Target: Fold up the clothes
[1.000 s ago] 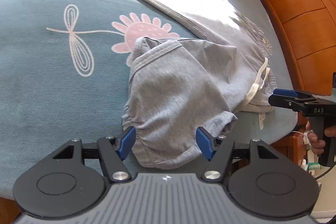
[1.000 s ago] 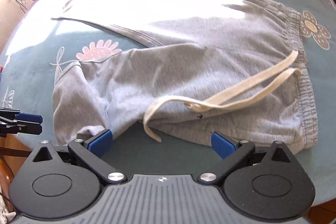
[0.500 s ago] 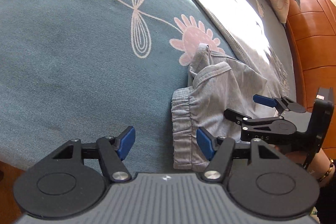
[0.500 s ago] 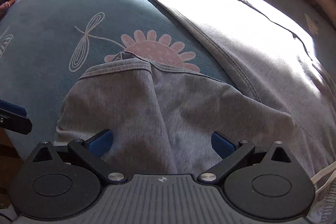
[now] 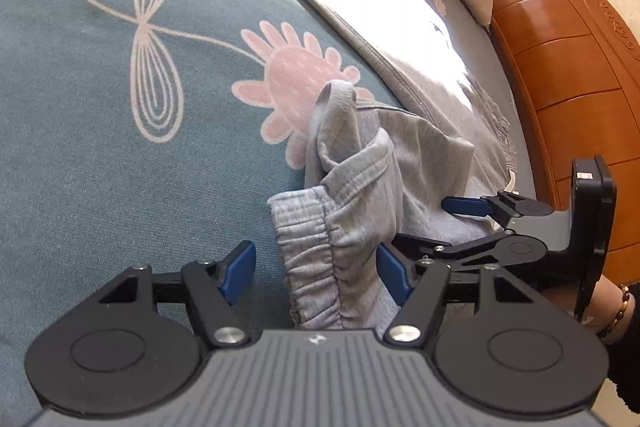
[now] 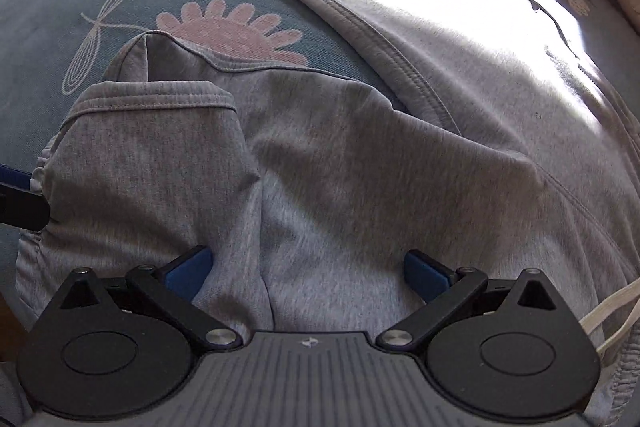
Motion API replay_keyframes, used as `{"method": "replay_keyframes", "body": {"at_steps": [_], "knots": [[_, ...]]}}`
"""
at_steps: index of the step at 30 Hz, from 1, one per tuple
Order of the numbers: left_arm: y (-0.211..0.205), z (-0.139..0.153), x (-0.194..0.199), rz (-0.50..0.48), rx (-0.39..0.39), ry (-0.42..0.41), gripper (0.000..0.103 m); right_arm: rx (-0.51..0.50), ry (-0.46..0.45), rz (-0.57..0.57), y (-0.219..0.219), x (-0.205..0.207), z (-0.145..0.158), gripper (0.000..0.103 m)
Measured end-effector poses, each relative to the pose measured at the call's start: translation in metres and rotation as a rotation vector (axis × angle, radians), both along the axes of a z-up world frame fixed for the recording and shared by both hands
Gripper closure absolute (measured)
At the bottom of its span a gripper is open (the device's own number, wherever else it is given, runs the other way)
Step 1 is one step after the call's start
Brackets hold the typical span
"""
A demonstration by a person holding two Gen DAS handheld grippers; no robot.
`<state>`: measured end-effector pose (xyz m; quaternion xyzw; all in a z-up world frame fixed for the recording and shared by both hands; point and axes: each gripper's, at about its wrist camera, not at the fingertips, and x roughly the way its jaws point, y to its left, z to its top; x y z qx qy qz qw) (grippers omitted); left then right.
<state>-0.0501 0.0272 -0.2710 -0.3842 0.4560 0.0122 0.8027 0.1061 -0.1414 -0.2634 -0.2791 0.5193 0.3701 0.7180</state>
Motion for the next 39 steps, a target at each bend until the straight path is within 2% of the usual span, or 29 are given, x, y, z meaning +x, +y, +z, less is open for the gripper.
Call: {"method": "replay_keyframes", "body": {"at_steps": [2, 4, 8, 11, 16, 20, 24, 28, 30, 32, 34, 36, 39], "knots": [[0.004, 0.0, 0.009, -0.048, 0.047, -0.044, 0.035, 0.008, 0.013, 0.005, -0.008, 0.0, -0.001, 0.0], [0.01, -0.006, 0.02, -0.118, 0.033, -0.094, 0.035, 0.015, 0.022, 0.004, -0.013, -0.001, -0.002, 0.0], [0.021, -0.017, 0.035, -0.273, -0.114, -0.106, 0.035, 0.023, 0.023, 0.007, -0.024, -0.004, -0.002, 0.0], [0.026, -0.011, 0.032, -0.352, -0.14, -0.105, 0.036, 0.026, 0.028, 0.009, -0.031, -0.008, -0.002, 0.0], [0.037, 0.0, 0.012, -0.365, -0.306, -0.122, 0.036, 0.031, 0.044, 0.011, -0.034, -0.006, -0.004, 0.0], [0.037, -0.004, 0.006, -0.285, -0.379, -0.167, 0.036, 0.037, 0.042, 0.008, -0.035, -0.007, -0.004, 0.0], [0.025, -0.018, 0.017, -0.236, -0.375, -0.156, 0.036, 0.036, 0.042, 0.007, -0.036, -0.007, -0.004, 0.0], [0.013, -0.018, 0.021, -0.256, -0.369, -0.174, 0.037, 0.03, 0.055, 0.011, -0.036, -0.004, -0.004, 0.0], [0.011, -0.018, 0.018, -0.244, -0.344, -0.153, 0.047, 0.032, 0.058, 0.01, -0.036, -0.004, -0.004, 0.0], [0.01, -0.017, 0.014, -0.238, -0.301, -0.113, 0.077, 0.031, 0.056, 0.008, -0.036, -0.004, -0.004, 0.0], [0.008, -0.014, 0.011, -0.237, -0.233, -0.064, 0.094, 0.026, 0.054, 0.001, -0.035, -0.005, -0.002, 0.0], [0.006, -0.009, 0.009, -0.232, -0.188, -0.029, 0.093, 0.024, 0.051, -0.009, -0.033, -0.006, 0.001, 0.0], [0.014, 0.006, 0.003, -0.189, -0.137, 0.017, 0.094, 0.077, 0.042, -0.001, -0.034, -0.012, 0.018, 0.0]]}}
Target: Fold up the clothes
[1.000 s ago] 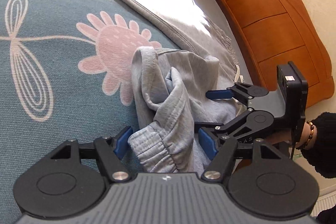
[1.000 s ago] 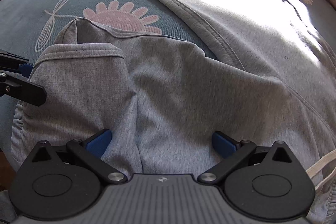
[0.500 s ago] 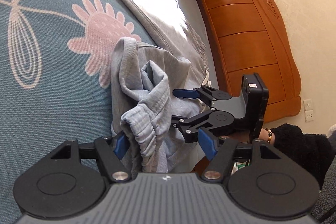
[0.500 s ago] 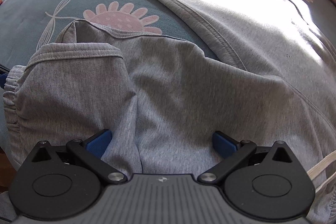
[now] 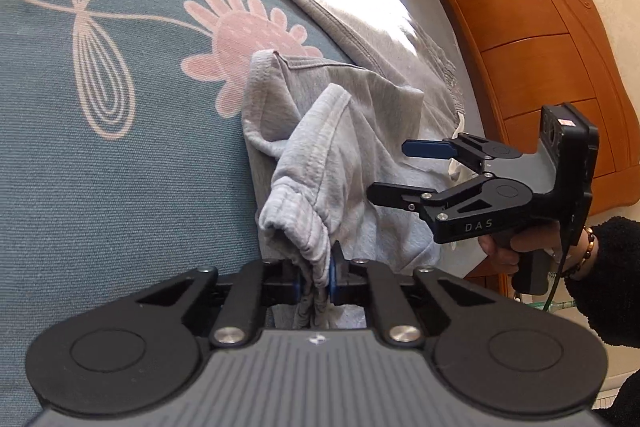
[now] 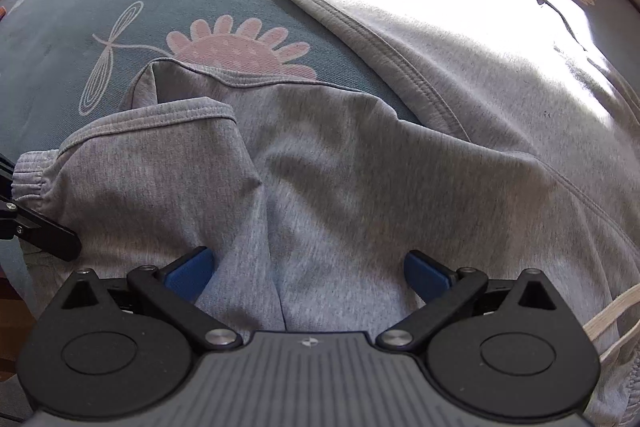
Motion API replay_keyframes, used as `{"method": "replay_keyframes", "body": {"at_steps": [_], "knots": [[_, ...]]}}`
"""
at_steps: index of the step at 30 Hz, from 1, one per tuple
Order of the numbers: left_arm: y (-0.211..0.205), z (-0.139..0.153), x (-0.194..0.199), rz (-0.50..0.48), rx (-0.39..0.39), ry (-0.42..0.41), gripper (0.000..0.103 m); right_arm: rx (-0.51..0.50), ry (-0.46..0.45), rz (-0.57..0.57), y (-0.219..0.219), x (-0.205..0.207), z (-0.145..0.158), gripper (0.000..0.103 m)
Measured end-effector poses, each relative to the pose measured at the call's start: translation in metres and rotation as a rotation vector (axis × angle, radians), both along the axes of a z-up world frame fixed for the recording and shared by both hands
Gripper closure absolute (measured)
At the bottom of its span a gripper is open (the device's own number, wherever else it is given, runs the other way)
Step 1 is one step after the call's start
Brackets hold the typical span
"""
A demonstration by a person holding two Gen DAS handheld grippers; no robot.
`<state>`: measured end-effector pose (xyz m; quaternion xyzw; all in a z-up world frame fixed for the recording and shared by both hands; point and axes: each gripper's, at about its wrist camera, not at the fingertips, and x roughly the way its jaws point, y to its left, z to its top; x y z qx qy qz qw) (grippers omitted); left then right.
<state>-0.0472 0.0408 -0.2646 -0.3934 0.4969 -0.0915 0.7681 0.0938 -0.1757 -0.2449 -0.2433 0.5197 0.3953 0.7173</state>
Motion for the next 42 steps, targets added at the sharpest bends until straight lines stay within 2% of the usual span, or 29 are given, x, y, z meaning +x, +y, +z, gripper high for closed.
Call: {"method": "replay_keyframes", "body": {"at_steps": [5, 8, 12, 18, 21, 32, 38, 42], "knots": [[0.041, 0.029, -0.026, 0.12, 0.113, 0.067, 0.094, 0.057, -0.039, 0.001, -0.003, -0.011, 0.029, 0.0], [0.073, 0.044, -0.04, 0.193, 0.197, 0.153, 0.094, 0.069, -0.03, -0.021, -0.005, -0.014, 0.037, 0.0], [0.116, 0.055, -0.061, 0.285, 0.354, 0.301, 0.094, 0.064, -0.035, -0.041, -0.005, -0.016, 0.039, 0.0], [0.173, 0.062, -0.097, 0.429, 0.462, 0.491, 0.094, 0.06, -0.037, -0.047, -0.004, -0.02, 0.038, 0.0], [0.181, 0.069, -0.106, 0.441, 0.535, 0.523, 0.094, 0.054, -0.038, -0.046, -0.005, -0.02, 0.037, 0.0], [0.201, 0.089, -0.125, 0.528, 0.601, 0.569, 0.093, 0.044, -0.053, -0.06, -0.007, -0.018, 0.038, 0.0], [0.221, 0.085, -0.131, 0.581, 0.607, 0.612, 0.09, 0.047, -0.062, -0.071, -0.01, -0.018, 0.043, 0.0], [0.236, 0.075, -0.122, 0.551, 0.633, 0.609, 0.089, 0.056, -0.069, -0.108, -0.025, -0.021, 0.047, 0.0]]}}
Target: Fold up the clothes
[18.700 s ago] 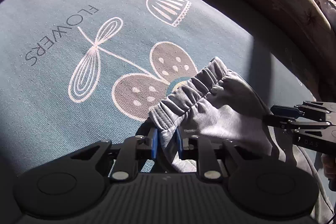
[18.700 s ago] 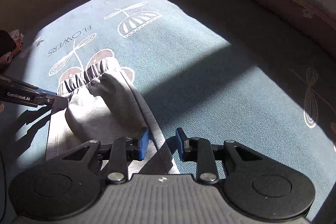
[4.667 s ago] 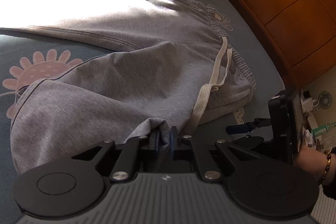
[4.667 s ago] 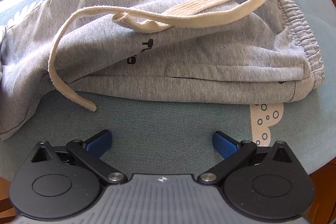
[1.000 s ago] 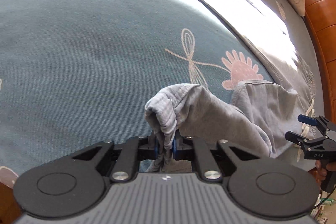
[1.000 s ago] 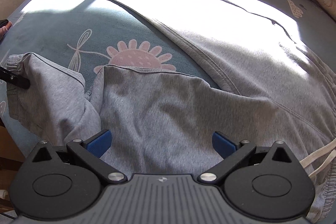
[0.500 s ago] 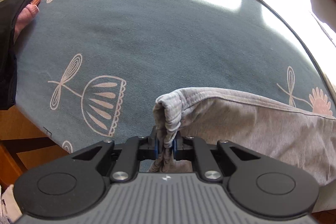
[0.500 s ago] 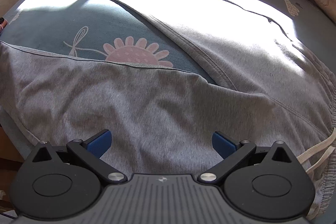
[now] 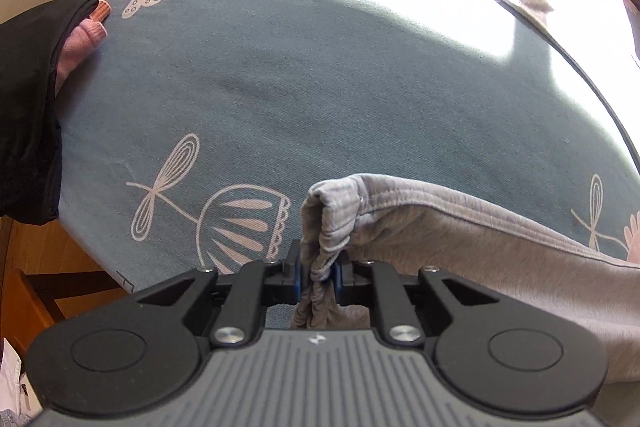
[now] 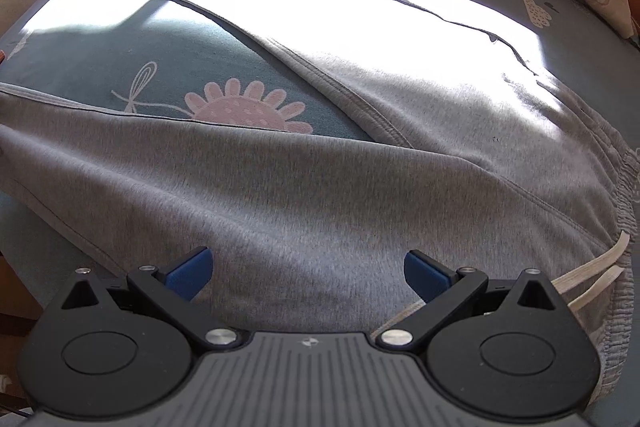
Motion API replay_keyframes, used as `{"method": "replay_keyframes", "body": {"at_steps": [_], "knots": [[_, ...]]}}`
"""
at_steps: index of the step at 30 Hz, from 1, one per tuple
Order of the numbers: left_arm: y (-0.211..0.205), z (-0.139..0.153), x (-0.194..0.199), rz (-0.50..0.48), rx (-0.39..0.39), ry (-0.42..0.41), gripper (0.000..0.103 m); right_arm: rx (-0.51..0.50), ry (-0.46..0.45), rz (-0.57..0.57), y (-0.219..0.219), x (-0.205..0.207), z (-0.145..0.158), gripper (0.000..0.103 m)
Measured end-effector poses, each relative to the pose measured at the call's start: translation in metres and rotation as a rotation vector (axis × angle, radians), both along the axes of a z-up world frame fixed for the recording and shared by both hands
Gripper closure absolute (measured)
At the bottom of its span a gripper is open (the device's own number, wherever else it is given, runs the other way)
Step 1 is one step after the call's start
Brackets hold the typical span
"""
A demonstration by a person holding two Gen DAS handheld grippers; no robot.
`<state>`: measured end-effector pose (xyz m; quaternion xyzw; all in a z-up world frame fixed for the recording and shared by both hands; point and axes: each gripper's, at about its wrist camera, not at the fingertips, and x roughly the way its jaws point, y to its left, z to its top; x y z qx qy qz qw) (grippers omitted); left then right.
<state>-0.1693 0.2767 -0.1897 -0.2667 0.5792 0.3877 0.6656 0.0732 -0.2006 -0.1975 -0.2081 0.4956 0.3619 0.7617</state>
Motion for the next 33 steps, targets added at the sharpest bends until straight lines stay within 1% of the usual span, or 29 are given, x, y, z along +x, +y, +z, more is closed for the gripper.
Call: {"method": "replay_keyframes", "body": {"at_steps": [5, 9, 12, 13, 14, 15, 16, 17, 20, 22, 23, 24, 26, 28, 30, 33], "knots": [[0.008, -0.033, 0.022, -0.029, 0.015, 0.046, 0.088, -0.004, -0.022, -0.105, -0.038, 0.002, 0.004, 0.0], [0.013, -0.047, 0.039, -0.028, 0.035, 0.047, 0.085, -0.054, -0.017, -0.208, -0.075, 0.01, -0.003, 0.001], [0.015, -0.048, 0.049, -0.038, 0.055, 0.048, 0.079, -0.111, -0.011, -0.238, -0.099, 0.014, -0.017, 0.005], [0.014, -0.046, 0.051, -0.042, 0.062, 0.044, 0.076, -0.128, -0.014, -0.224, -0.103, 0.014, -0.021, 0.009], [0.014, -0.044, 0.051, -0.048, 0.069, 0.047, 0.07, -0.144, -0.015, -0.205, -0.106, 0.014, -0.025, 0.014], [0.013, -0.041, 0.05, -0.052, 0.081, 0.051, 0.067, -0.16, -0.019, -0.162, -0.106, 0.013, -0.029, 0.016], [0.012, -0.038, 0.049, -0.055, 0.093, 0.056, 0.059, -0.177, -0.025, -0.102, -0.106, 0.011, -0.033, 0.019], [0.012, -0.035, 0.047, -0.055, 0.109, 0.065, 0.054, -0.194, -0.034, -0.046, -0.104, 0.008, -0.037, 0.023], [0.013, -0.026, 0.038, -0.046, 0.137, 0.099, 0.054, -0.287, -0.103, 0.198, -0.098, -0.003, -0.054, 0.032], [0.012, -0.019, 0.031, -0.036, 0.157, 0.106, 0.054, -0.345, -0.154, 0.35, -0.096, -0.011, -0.064, 0.035], [0.006, -0.014, 0.029, -0.043, 0.173, 0.102, 0.054, -0.364, -0.184, 0.415, -0.096, -0.014, -0.068, 0.035], [-0.003, -0.007, 0.027, -0.069, 0.204, 0.091, 0.054, -0.381, -0.215, 0.486, -0.097, -0.017, -0.073, 0.035], [-0.028, 0.003, 0.03, -0.164, 0.249, 0.079, 0.055, -0.385, -0.266, 0.615, -0.1, -0.023, -0.077, 0.035], [-0.074, 0.011, 0.037, -0.38, 0.29, 0.057, 0.055, -0.394, -0.303, 0.72, -0.1, -0.027, -0.077, 0.035], [-0.126, 0.013, 0.046, -0.623, 0.306, 0.033, 0.055, -0.405, -0.32, 0.775, -0.099, -0.028, -0.076, 0.036], [-0.206, 0.005, 0.056, -0.977, 0.275, -0.02, 0.054, -0.415, -0.338, 0.799, -0.098, -0.023, -0.074, 0.047]]}}
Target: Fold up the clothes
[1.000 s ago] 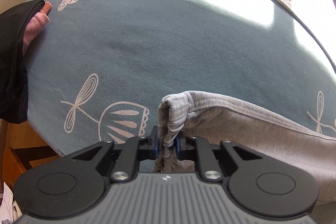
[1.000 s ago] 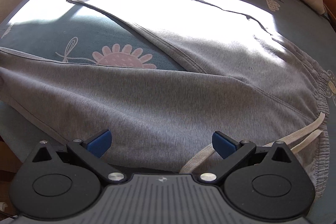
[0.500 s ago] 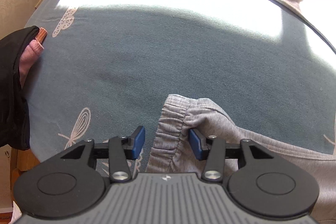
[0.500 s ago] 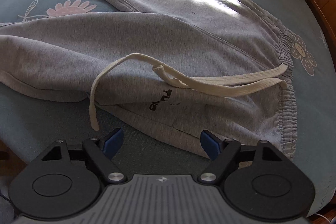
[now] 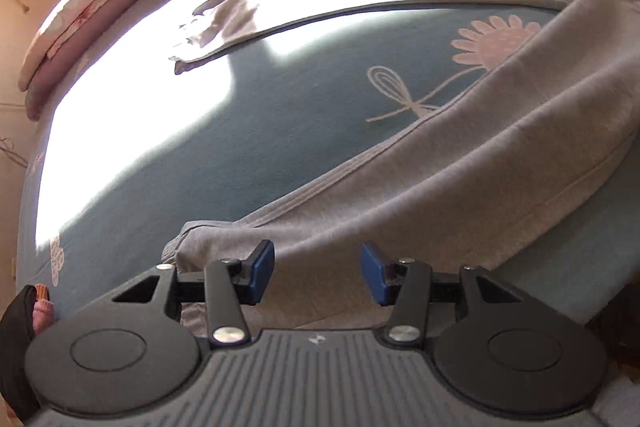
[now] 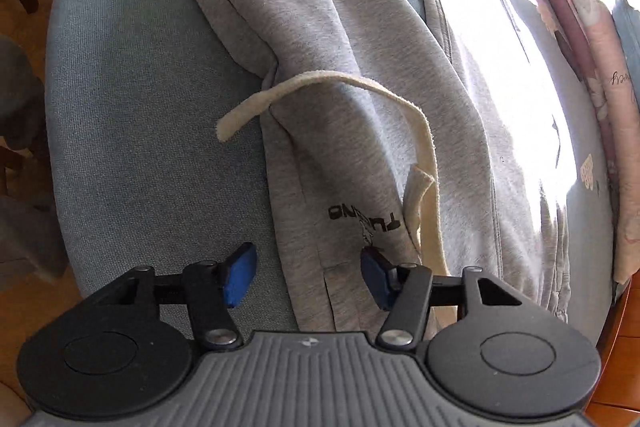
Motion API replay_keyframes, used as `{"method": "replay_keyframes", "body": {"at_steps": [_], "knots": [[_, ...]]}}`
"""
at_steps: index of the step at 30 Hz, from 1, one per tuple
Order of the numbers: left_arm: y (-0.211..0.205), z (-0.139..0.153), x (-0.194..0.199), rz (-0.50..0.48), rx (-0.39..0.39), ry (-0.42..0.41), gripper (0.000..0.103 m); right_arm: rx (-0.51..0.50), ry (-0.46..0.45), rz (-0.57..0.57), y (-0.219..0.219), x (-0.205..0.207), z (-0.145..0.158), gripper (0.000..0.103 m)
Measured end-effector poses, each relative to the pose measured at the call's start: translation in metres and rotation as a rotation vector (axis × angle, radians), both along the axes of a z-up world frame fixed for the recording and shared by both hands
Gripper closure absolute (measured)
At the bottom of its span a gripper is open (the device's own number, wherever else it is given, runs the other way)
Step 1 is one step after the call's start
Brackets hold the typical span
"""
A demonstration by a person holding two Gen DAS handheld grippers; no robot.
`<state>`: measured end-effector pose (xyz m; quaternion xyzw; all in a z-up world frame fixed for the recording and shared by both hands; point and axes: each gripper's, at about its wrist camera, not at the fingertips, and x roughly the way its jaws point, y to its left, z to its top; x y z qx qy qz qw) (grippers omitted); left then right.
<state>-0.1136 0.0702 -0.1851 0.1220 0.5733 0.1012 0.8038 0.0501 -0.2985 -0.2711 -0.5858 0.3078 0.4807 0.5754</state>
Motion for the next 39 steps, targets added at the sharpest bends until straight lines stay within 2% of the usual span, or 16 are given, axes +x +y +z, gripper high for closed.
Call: {"method": "replay_keyframes", "body": {"at_steps": [2, 4, 6, 12, 18, 19, 22, 25, 29, 35, 39], "knots": [[-0.052, -0.01, 0.006, -0.229, -0.029, 0.015, 0.053, -0.002, 0.008, 0.003, 0.001, 0.003, 0.0, 0.062], [-0.084, -0.025, 0.011, -0.369, -0.004, 0.023, 0.053, -0.008, 0.018, 0.013, 0.002, 0.003, -0.001, 0.068], [-0.114, -0.04, 0.015, -0.506, 0.021, 0.032, 0.053, -0.007, 0.016, 0.03, 0.001, 0.002, -0.002, 0.068], [-0.136, -0.067, 0.028, -0.645, 0.108, 0.076, 0.054, 0.011, 0.03, 0.013, -0.001, 0.006, 0.001, 0.068], [-0.137, -0.079, 0.037, -0.709, 0.146, 0.136, 0.055, 0.018, 0.021, -0.001, 0.0, 0.007, 0.003, 0.068], [-0.137, -0.079, 0.039, -0.717, 0.144, 0.149, 0.059, 0.017, 0.023, 0.001, 0.0, 0.008, 0.003, 0.069], [-0.132, -0.075, 0.05, -0.706, 0.054, 0.214, 0.087, 0.004, 0.051, 0.011, 0.003, 0.012, 0.005, 0.074], [-0.123, -0.069, 0.061, -0.658, 0.008, 0.228, 0.099, -0.003, 0.082, 0.021, 0.005, 0.018, 0.011, 0.087], [-0.109, -0.052, 0.071, -0.623, -0.035, 0.227, 0.101, -0.021, 0.13, 0.043, 0.005, 0.026, 0.025, 0.091], [-0.096, -0.029, 0.065, -0.727, -0.092, 0.271, 0.102, -0.092, 0.267, 0.087, 0.0, 0.032, 0.044, 0.092], [-0.096, -0.03, 0.059, -0.779, -0.134, 0.315, 0.101, -0.176, 0.346, 0.12, -0.004, 0.031, 0.044, 0.091]]}}
